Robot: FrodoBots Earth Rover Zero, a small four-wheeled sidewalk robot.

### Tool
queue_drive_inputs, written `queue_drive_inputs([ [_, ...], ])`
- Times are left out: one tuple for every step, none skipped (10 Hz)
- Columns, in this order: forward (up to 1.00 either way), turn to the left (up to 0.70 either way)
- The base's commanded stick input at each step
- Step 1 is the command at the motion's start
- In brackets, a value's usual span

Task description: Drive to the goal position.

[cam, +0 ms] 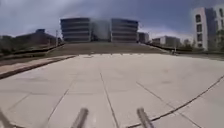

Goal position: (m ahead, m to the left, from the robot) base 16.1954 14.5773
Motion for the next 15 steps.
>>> queue_drive_inputs([
  [1.0, 0.0],
  [1.0, 0.0],
  [1.0, 0.0],
  [1.0, 0.0],
  [1.0, 0.0],
  [1.0, 0.0],
  [1.0, 0.0],
  [1.0, 0.0],
  [1.0, 0.0],
  [1.0, 0.0],
  [1.0, 0.0],
  [1.0, 0.0],
  [1.0, 0.0],
  [1.0, 0.0],
  [1.0, -0.02],
])
